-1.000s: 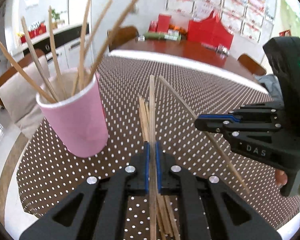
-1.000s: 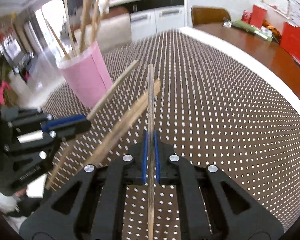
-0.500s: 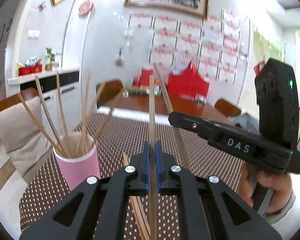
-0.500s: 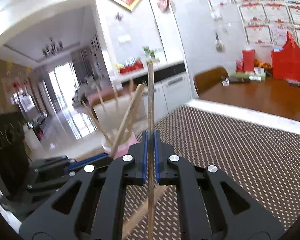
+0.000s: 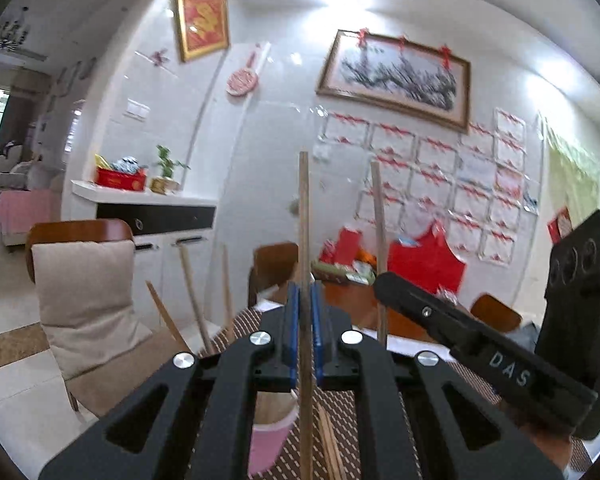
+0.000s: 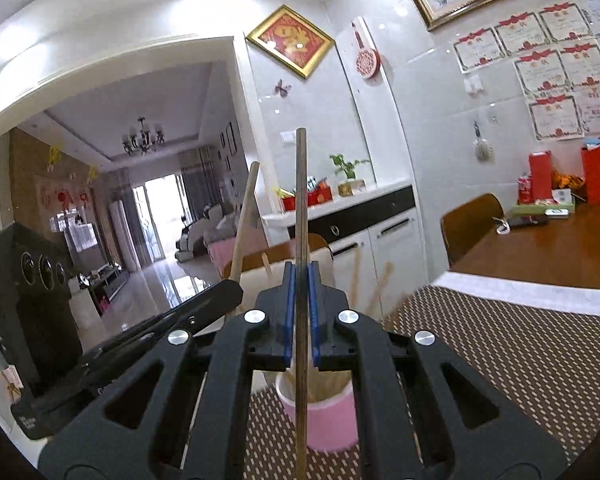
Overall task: Organize utensils
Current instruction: 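Lift both held chopsticks upright and carry them above the pink cup, then lower the chopsticks into the cup and open the left gripper while the right holds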
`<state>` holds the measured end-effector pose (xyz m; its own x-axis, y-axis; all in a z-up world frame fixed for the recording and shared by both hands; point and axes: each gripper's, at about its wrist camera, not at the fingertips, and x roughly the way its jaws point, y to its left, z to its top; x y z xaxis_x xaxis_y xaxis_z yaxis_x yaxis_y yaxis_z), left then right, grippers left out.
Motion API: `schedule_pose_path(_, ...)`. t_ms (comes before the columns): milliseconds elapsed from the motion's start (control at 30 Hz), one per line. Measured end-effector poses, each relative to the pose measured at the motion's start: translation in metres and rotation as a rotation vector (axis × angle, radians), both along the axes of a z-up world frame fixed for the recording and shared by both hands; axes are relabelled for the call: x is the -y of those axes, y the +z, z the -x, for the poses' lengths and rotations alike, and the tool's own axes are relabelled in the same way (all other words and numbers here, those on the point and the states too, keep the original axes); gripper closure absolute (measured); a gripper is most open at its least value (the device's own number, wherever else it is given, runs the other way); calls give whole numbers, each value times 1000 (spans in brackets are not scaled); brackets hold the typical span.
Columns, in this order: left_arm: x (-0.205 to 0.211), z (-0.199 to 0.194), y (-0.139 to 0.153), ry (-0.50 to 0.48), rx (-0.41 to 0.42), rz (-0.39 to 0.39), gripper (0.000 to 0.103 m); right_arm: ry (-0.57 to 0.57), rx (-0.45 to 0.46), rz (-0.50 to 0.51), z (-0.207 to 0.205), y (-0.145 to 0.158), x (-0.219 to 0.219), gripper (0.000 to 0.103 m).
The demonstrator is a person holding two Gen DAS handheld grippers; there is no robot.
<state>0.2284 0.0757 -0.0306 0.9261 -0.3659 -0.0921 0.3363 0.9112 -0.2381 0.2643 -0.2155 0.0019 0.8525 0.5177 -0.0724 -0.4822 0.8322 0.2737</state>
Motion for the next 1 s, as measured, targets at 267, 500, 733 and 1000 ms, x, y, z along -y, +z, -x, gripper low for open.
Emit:
schedule_pose_path(267, -4, -29, 12, 59, 107, 54, 97, -28, 66, -8, -28, -1, -26, 96)
schedule_pose_path(500, -4, -46, 15, 113, 161, 77, 97, -54, 101, -35, -41, 2, -24, 97)
schedule_pose_path(733, 6, -54, 10, 177, 241, 58, 97, -75, 113, -56, -49, -3, -24, 96)
schedule_pose_path(1000, 10, -60, -11, 226, 238, 68, 97, -81, 103, -66, -55, -12, -22, 96)
